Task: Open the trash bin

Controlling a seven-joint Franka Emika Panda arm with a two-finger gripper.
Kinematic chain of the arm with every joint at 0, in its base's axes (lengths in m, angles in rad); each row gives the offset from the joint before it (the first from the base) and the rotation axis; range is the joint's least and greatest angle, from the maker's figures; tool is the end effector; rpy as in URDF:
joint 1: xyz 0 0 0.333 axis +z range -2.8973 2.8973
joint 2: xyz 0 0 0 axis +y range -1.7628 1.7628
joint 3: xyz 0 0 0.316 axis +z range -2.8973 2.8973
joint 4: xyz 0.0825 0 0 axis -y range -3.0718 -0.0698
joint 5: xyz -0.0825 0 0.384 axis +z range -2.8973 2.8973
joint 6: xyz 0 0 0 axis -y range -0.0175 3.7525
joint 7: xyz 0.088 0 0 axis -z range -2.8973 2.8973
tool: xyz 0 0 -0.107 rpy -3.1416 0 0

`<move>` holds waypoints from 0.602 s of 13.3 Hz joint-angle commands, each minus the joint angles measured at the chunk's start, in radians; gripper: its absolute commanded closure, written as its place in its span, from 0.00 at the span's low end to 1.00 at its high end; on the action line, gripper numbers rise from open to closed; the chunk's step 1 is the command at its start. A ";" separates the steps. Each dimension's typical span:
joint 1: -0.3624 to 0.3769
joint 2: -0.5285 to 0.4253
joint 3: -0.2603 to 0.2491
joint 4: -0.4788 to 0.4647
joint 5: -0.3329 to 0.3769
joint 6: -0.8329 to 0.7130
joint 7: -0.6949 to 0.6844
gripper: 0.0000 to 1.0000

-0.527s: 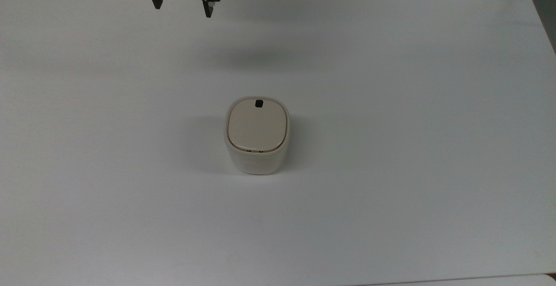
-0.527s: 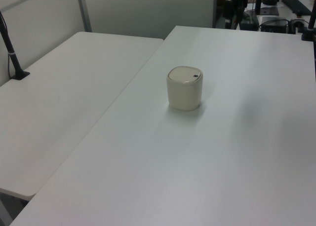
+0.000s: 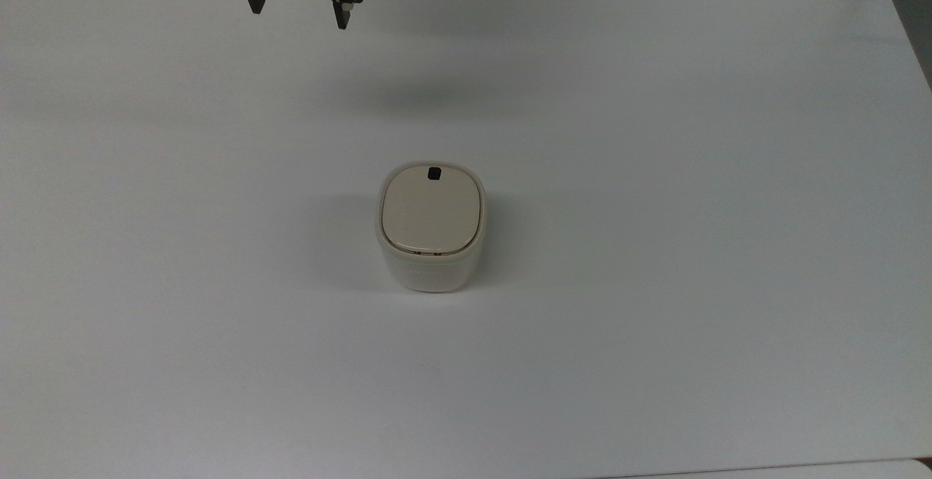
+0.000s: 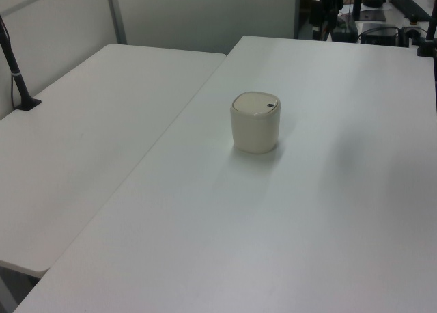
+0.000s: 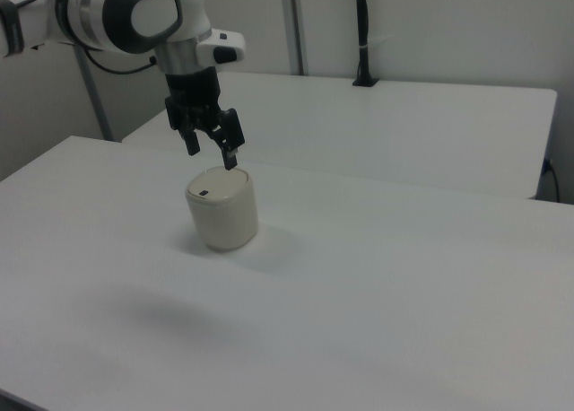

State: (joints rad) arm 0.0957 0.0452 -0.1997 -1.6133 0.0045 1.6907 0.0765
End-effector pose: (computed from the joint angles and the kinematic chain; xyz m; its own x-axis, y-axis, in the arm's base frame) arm 0.5748 -0.0571 0.5899 0.9832 -0.1795 0.0333 -0.1797 -0.9837 0.0019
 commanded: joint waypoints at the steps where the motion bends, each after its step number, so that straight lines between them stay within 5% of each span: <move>1: 0.006 -0.016 -0.004 -0.024 -0.017 0.006 -0.027 0.00; 4: 0.013 0.008 -0.004 -0.019 -0.017 0.017 -0.029 0.01; 5: 0.016 0.015 -0.004 -0.013 -0.015 0.032 -0.029 0.12; 6: 0.016 0.022 -0.004 -0.013 -0.009 0.044 -0.029 0.28; 8: 0.019 0.059 0.002 -0.010 0.003 0.108 -0.038 0.88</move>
State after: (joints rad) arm 0.1004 0.0689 -0.1989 -1.6140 0.0039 1.7150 0.0642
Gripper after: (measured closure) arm 0.132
